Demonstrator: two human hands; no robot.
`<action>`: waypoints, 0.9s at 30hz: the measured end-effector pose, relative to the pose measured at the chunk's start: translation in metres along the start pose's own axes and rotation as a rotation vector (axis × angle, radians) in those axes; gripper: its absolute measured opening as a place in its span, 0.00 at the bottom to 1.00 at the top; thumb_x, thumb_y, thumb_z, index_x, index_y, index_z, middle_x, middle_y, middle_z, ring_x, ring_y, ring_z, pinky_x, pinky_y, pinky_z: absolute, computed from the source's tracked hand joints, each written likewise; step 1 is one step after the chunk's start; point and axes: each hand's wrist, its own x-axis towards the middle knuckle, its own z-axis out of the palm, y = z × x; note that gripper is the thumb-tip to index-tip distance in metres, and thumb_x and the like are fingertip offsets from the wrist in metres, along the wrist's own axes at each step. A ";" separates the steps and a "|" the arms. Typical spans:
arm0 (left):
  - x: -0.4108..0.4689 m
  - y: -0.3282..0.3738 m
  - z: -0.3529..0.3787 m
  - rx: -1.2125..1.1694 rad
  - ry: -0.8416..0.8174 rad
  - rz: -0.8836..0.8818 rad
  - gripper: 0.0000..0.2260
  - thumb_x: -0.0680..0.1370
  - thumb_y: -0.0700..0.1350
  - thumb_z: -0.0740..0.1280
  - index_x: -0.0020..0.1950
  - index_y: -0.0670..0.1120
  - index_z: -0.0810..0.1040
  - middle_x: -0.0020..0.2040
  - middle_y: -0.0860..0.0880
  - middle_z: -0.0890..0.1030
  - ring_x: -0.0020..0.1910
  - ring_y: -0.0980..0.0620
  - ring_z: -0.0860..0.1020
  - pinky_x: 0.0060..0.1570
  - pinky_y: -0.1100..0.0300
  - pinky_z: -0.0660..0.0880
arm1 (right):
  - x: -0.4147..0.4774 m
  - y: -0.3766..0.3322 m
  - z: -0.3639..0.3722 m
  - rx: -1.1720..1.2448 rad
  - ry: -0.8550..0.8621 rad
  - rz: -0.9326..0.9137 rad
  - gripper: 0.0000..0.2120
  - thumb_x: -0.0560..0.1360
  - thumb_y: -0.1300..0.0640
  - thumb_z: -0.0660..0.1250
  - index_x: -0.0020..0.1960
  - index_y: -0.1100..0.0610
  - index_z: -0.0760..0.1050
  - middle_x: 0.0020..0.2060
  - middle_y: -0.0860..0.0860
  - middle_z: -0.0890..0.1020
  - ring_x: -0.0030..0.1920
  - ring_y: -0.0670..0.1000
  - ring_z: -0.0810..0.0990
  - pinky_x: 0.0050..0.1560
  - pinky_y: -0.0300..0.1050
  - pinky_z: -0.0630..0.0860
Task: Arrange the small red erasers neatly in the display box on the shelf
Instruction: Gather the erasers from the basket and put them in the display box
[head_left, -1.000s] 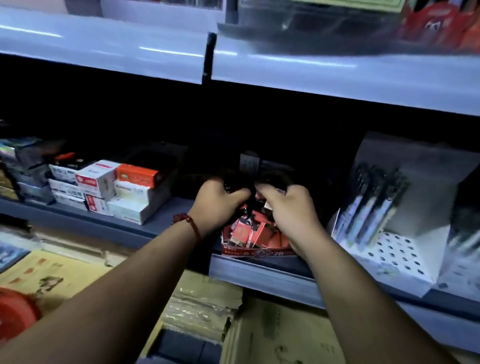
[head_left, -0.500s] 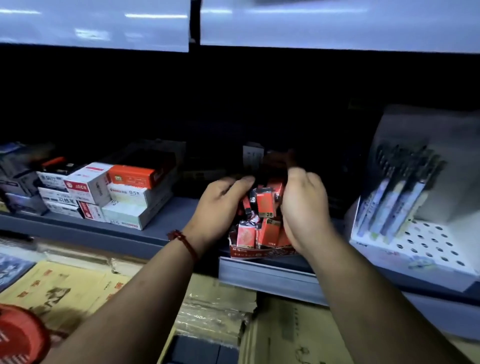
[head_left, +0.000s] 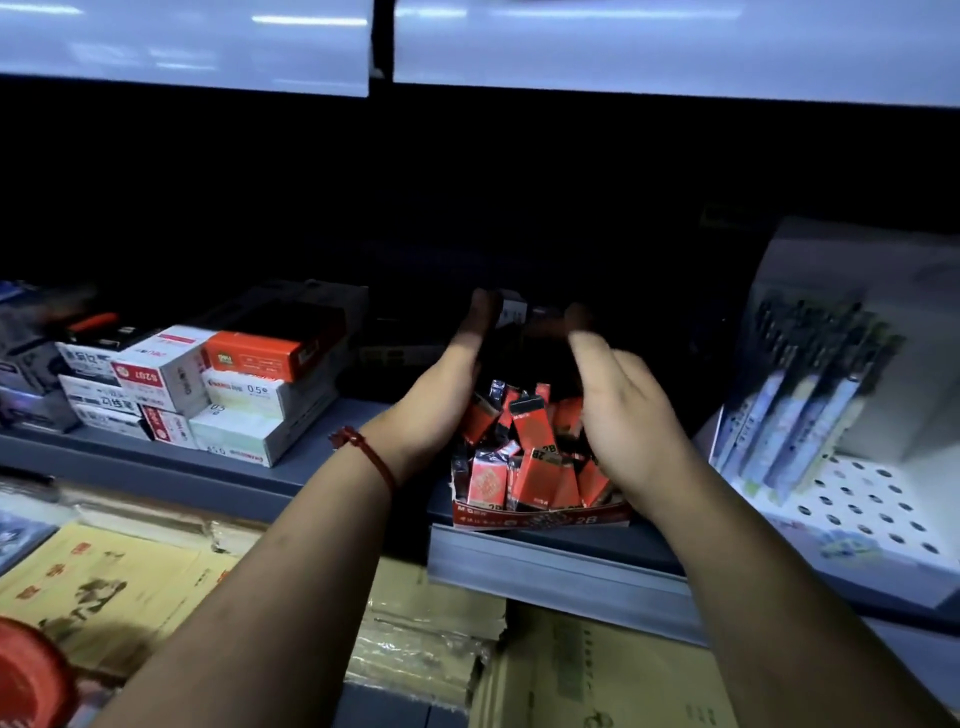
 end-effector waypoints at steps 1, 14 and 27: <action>0.000 0.003 0.002 0.040 -0.012 -0.012 0.23 0.76 0.72 0.49 0.44 0.71 0.83 0.47 0.66 0.85 0.51 0.69 0.82 0.56 0.64 0.74 | -0.001 -0.002 0.000 -0.006 -0.028 -0.027 0.40 0.76 0.32 0.52 0.59 0.71 0.73 0.57 0.72 0.76 0.57 0.67 0.78 0.62 0.62 0.75; -0.022 -0.008 -0.002 0.159 0.163 -0.211 0.27 0.77 0.74 0.51 0.44 0.60 0.84 0.44 0.62 0.86 0.52 0.65 0.82 0.68 0.62 0.70 | -0.011 0.014 -0.010 -0.168 0.177 -0.034 0.24 0.84 0.48 0.59 0.30 0.52 0.60 0.21 0.43 0.62 0.23 0.43 0.63 0.29 0.41 0.61; -0.039 -0.017 0.003 -0.206 0.301 -0.099 0.41 0.75 0.76 0.52 0.81 0.53 0.63 0.76 0.53 0.72 0.74 0.56 0.71 0.77 0.47 0.63 | -0.020 0.025 0.003 0.271 0.247 0.314 0.08 0.83 0.43 0.58 0.55 0.46 0.69 0.47 0.43 0.73 0.52 0.46 0.71 0.60 0.47 0.64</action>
